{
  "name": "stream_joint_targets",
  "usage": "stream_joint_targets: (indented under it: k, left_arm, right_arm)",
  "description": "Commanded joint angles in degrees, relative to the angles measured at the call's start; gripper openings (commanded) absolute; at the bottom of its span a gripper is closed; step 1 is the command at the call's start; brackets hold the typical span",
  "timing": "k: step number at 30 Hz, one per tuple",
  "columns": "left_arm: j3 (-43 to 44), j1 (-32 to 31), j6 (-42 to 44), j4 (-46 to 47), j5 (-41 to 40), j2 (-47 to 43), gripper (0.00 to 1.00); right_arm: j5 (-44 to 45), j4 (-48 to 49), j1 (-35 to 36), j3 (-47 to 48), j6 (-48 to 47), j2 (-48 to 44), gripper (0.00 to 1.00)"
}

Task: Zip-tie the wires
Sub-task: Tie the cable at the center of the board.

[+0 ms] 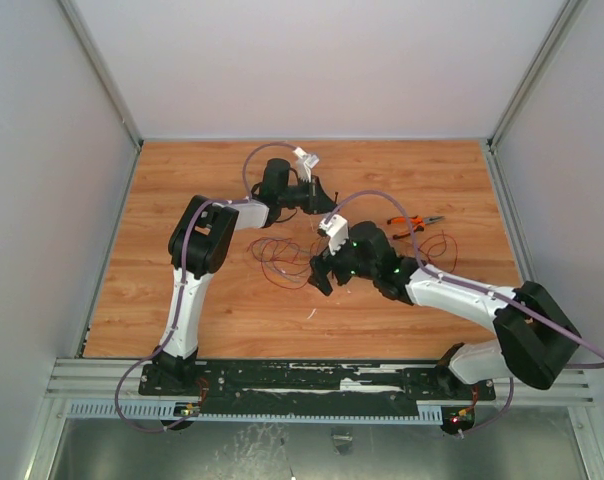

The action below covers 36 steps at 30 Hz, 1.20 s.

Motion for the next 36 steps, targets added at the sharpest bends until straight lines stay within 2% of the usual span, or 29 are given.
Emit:
stream_joint_targets:
  k: [1,4,11,14,20,25,36]
  left_arm:
    - [0.41,-0.09,0.72,-0.27,-0.1,0.53,0.0]
    - [0.55,-0.1,0.85,-0.54,-0.11,0.48,0.0]
    - [0.53,-0.1,0.76,-0.77,-0.32,0.48,0.0]
    - [0.38,-0.12,0.77,-0.92,-0.42,0.46,0.0]
    - [0.57,-0.1,0.93,-1.27,-0.55,0.35,0.0]
    - [0.67,-0.1,0.96,-1.27,-0.37,0.11,0.0]
    - [1.09,-0.1,1.3,-2.4,-0.33,0.18,0.0]
  right_arm:
    - [-2.51,3.83,1.96,-1.34,13.29,1.39,0.84]
    - [0.72,2.56,3.75,-0.55,13.9,3.94,0.68]
    - [3.82,7.82,5.33,-3.35,17.07,7.84,0.48]
    - [4.98,8.78,5.57,-3.05,17.46,10.15,0.35]
    - [6.94,9.66,5.91,-2.06,17.69,13.86,0.21]
    - [10.13,9.64,5.92,-1.99,17.27,15.45,0.16]
    - [13.86,11.59,5.32,4.88,16.1,25.15,0.16]
